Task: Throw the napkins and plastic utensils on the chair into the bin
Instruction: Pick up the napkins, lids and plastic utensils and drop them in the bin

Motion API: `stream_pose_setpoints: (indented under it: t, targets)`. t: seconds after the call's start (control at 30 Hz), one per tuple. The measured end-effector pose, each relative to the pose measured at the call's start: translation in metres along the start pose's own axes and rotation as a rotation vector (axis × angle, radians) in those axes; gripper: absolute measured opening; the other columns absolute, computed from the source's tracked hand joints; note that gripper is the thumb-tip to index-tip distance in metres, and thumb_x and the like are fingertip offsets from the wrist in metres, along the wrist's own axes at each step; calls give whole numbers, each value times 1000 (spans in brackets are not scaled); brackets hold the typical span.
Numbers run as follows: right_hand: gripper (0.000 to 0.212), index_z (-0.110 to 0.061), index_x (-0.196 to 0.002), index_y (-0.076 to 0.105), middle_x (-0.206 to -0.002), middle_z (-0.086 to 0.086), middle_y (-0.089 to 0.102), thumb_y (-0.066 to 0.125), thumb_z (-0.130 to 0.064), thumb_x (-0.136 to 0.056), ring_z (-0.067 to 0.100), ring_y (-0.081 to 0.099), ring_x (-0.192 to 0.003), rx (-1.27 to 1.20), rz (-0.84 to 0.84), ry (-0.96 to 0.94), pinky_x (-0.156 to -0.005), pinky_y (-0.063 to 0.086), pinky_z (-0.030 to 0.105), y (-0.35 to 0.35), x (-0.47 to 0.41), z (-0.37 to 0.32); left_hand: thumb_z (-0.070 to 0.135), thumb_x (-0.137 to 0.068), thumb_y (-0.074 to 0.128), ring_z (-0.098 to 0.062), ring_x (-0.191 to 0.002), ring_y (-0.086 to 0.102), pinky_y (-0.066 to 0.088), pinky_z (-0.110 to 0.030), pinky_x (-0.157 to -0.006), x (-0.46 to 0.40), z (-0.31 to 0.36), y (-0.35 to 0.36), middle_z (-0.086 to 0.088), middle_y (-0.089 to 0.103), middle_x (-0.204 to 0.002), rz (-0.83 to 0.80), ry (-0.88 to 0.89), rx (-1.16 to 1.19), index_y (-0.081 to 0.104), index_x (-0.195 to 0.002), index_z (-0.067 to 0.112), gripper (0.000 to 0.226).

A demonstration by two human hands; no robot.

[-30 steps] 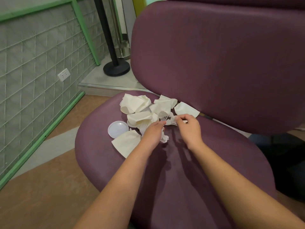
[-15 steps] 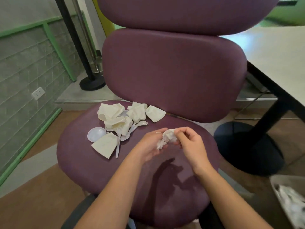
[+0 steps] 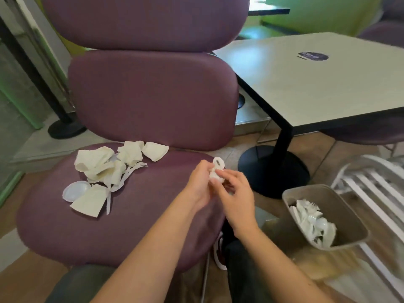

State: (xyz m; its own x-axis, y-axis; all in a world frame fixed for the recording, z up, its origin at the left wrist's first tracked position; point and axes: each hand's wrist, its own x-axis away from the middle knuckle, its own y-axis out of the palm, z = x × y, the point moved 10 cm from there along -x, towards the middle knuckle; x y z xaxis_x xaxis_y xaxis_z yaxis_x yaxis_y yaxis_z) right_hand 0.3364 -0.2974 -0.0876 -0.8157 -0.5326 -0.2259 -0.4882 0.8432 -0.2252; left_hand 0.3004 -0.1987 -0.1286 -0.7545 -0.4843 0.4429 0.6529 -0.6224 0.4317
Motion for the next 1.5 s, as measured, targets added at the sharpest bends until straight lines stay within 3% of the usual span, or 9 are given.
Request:
stream_pose_setpoints:
  t: [0.13, 0.27, 0.4, 0.5, 0.67, 0.8, 0.93, 1.13, 1.5]
  targets:
    - [17, -27, -93, 69, -92, -6, 69, 71, -12, -86, 2, 63, -84, -13, 211, 92, -73, 48, 16, -83, -7, 22, 11, -98, 29, -28, -92, 65, 49, -42, -94, 1, -38, 75, -21, 64, -101, -234, -80, -3, 51, -117, -8, 35]
    - [28, -27, -114, 68, -95, -5, 67, 65, -12, -90, 5, 63, -86, 64, 235, 157, -76, 52, 19, -150, -15, 48, 15, -104, 37, -30, -119, 59, 44, -41, -107, -6, -77, 131, -17, 63, -126, -377, -89, -183, 54, -132, 1, 35]
    - [22, -24, -110, 74, -96, -5, 68, 65, -17, -92, 5, 62, -90, 210, 292, 187, -81, 49, 18, -204, -9, 67, 23, -99, 55, -24, -99, 61, 46, -35, -90, -29, -107, 159, -13, 69, -112, -300, -55, -434, 64, -122, 10, 28]
    - [26, -20, -115, 71, -104, -5, 63, 61, -11, -92, 7, 59, -94, 283, 254, 244, -75, 41, 6, -230, -10, 85, 22, -97, 58, -24, -97, 57, 47, -34, -88, -45, -134, 182, -17, 67, -113, -324, -120, -455, 67, -119, 8, 27]
    - [29, -21, -112, 64, -110, -6, 54, 72, -23, -84, 0, 52, -91, 382, 207, 311, -69, 37, 7, -254, -15, 119, 18, -92, 65, -17, -86, 63, 53, -22, -74, -65, -165, 209, -9, 67, -98, -347, -186, -481, 68, -116, 7, 27]
    - [19, -17, -100, 66, -94, -7, 61, 74, -21, -83, 6, 56, -84, 407, 280, 401, -65, 37, 11, -277, -16, 151, 41, -91, 62, -15, -91, 67, 51, -30, -87, -90, -182, 206, -1, 71, -104, -272, -134, -704, 68, -109, 23, 25]
    - [15, -19, -98, 62, -99, -3, 62, 71, -17, -86, 13, 59, -92, 368, 359, 424, -82, 48, 27, -283, -13, 173, 29, -86, 69, -25, -123, 48, 42, -39, -104, -113, -186, 166, -4, 42, -133, 52, 10, -1094, 50, -126, 26, 44]
    - [39, -24, -131, 59, -129, 4, 61, 52, -18, -92, 23, 62, -107, 683, -262, 787, -92, 51, 33, -237, 11, 254, 17, -78, 77, -27, -116, 54, 46, -38, -100, -117, -199, 143, -7, 44, -133, 79, 21, -1141, 40, -137, 22, 70]
    - [35, -20, -129, 61, -130, 3, 63, 51, -20, -96, 21, 59, -116, 498, -219, 501, -98, 44, 31, -167, -33, 167, 15, -97, 53, -19, -118, 57, 44, -34, -103, -104, -140, 110, 0, 60, -131, 89, 81, -1027, 48, -139, 21, 43]
